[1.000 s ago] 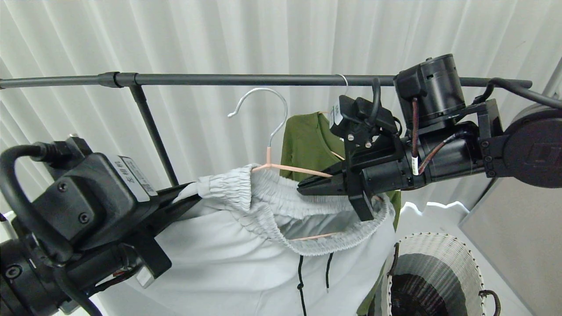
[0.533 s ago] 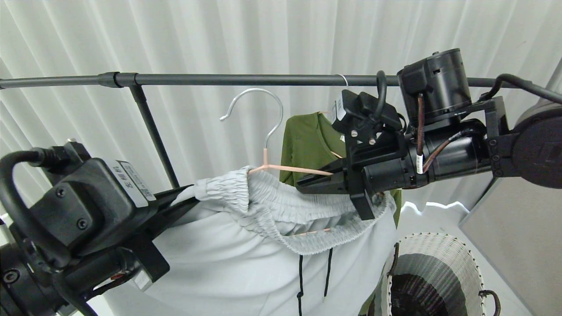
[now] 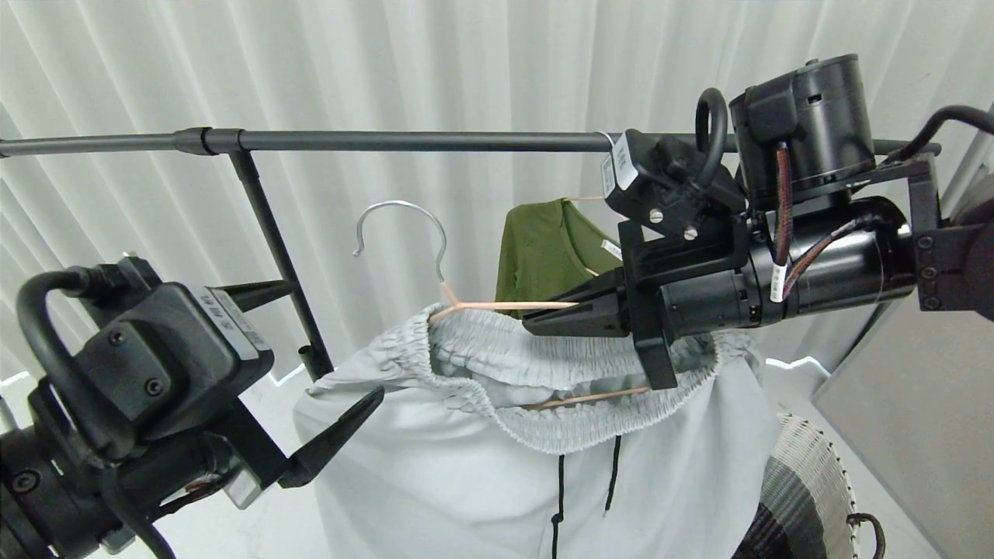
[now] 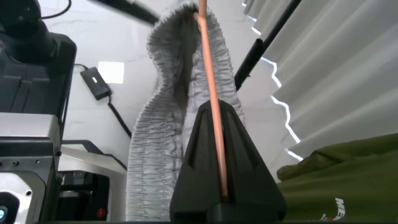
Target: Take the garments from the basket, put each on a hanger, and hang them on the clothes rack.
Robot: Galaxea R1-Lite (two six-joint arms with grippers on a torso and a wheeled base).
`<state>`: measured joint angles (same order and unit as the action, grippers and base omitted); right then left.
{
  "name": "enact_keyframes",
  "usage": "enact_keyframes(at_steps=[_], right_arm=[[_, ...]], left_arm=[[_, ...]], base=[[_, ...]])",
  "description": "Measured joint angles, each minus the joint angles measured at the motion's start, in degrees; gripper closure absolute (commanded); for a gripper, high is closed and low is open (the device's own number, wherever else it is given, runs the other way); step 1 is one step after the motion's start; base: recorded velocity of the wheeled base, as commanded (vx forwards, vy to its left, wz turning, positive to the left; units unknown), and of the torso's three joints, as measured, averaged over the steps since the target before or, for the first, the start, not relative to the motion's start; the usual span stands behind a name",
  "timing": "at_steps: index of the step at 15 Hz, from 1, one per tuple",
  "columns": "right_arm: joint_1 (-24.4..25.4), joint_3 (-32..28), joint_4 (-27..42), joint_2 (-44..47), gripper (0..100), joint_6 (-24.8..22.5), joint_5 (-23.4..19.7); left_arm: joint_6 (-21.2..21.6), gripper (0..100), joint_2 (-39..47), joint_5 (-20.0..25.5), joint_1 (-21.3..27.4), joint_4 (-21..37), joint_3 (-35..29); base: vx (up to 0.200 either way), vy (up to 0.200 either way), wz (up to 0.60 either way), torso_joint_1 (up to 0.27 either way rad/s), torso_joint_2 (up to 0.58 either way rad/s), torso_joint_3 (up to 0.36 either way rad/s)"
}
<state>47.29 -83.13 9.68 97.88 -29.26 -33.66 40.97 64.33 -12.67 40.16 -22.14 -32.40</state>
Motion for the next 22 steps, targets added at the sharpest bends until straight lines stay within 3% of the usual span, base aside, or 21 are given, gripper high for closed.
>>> enact_keyframes(at_steps=[4,8,15,18,22], right_arm=[[-0.71,-0.02,-0.09,-0.35,100,0.11,0.02],[-1.12,-0.02,-0.11,-1.44,100,0.09,-0.15],[-0.62,2.32,-4.79,-4.44,100,1.29,-0.41],[1.16,2.93,-6.62,-5.77,100,4.74,-0.41],[1.91,3.00,-6.95,-6.84,100,5.29,-0.41]], left_arm=[[-0.09,0,-2.54,-0.02,-1.46,0.00,3.55],[-0.71,0,-4.94,1.18,-8.85,0.02,7.55],[-11.20,0,-2.26,10.15,-18.93,0.06,12.40],[-11.58,0,0.66,15.04,-23.16,0.00,11.82],[-11.63,0,2.45,19.70,-29.93,0.00,10.61]], base=[[0.000,0.000,0.00,0.000,0.00,0.000],[0.000,0.000,0.00,0.000,0.00,0.000],[0.000,0.000,0.00,0.000,0.00,0.000],[0.000,0.000,0.00,0.000,0.00,0.000],[0.000,0.000,0.00,0.000,0.00,0.000]])
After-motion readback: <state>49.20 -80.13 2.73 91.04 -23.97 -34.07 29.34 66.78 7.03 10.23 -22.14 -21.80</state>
